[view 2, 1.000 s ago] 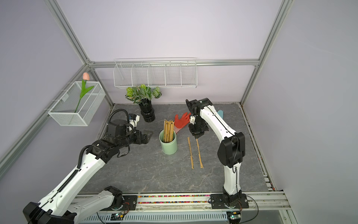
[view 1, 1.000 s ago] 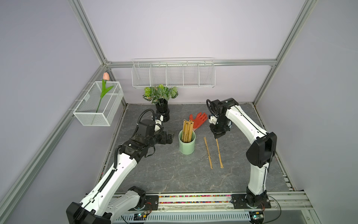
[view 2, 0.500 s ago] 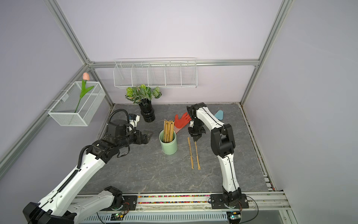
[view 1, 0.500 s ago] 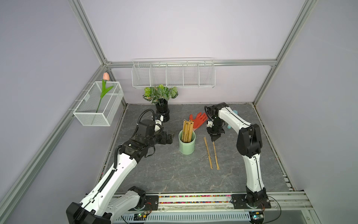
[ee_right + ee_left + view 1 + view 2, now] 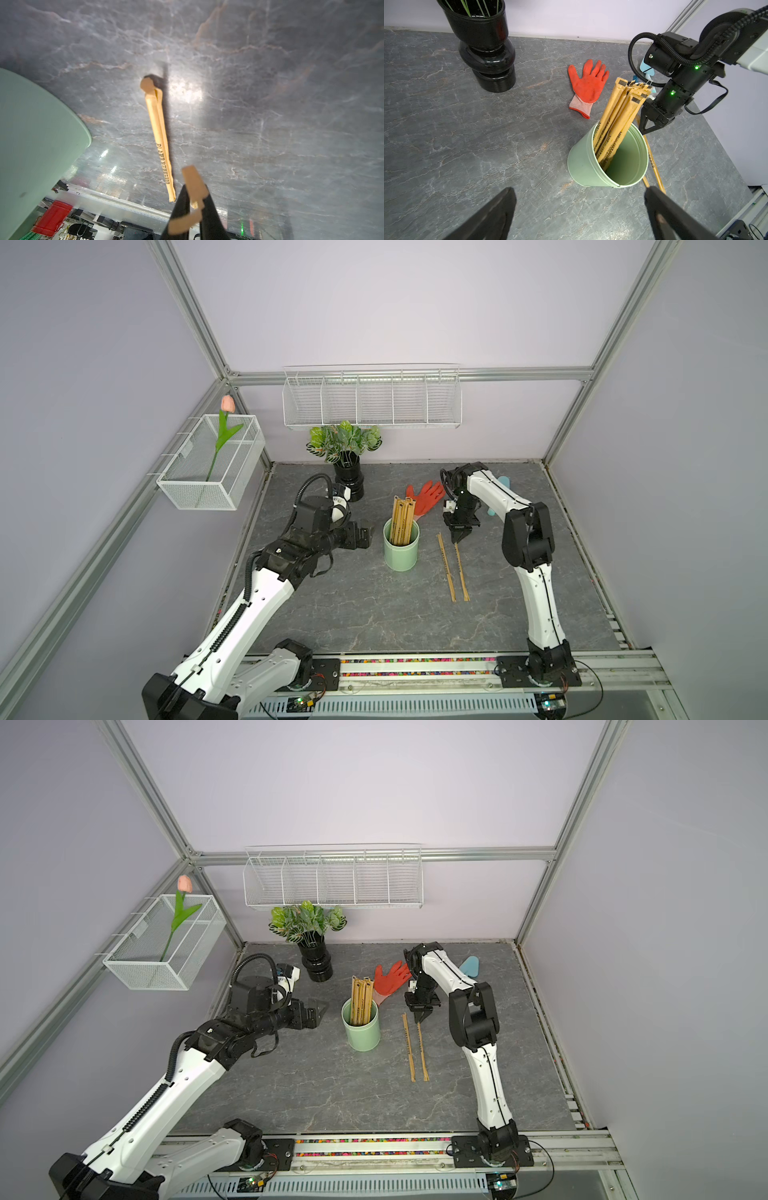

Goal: Take the straws out of the storage container
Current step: Place the straw at the center of the board.

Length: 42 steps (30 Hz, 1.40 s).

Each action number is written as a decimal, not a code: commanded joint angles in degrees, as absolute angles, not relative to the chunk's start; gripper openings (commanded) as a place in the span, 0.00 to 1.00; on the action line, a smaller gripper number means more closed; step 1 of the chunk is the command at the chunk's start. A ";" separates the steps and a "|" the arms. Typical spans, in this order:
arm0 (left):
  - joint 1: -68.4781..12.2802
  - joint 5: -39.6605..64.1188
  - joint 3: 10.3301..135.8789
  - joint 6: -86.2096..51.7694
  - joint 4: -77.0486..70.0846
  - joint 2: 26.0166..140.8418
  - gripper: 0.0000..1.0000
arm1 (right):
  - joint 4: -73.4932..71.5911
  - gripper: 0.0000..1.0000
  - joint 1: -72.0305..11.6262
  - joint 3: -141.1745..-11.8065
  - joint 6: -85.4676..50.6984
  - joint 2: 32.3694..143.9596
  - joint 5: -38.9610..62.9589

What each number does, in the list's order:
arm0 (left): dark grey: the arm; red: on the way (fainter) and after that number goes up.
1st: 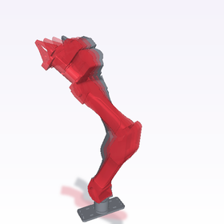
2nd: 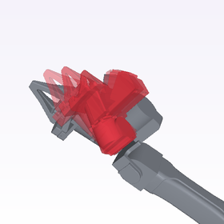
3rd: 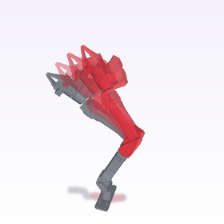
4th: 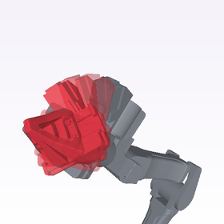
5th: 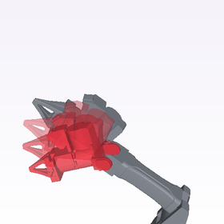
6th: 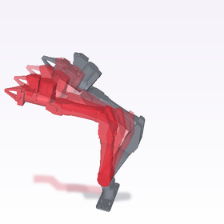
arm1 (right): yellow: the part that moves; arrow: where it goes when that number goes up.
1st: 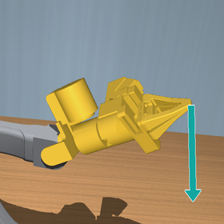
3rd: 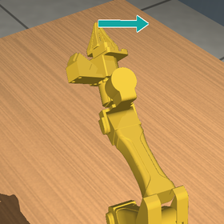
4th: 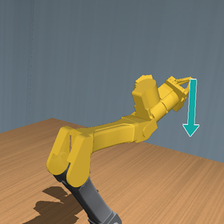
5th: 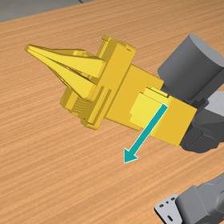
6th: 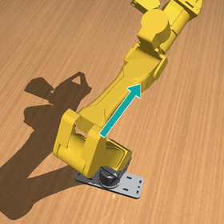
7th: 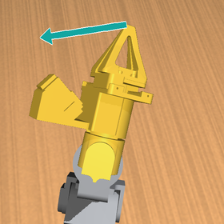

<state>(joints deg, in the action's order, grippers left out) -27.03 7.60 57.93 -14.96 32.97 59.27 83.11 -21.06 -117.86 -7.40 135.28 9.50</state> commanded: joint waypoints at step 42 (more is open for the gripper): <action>-27.07 7.40 57.67 -15.11 33.01 58.65 1.00 | 47.61 0.35 -36.83 -92.49 -13.57 92.54 1.63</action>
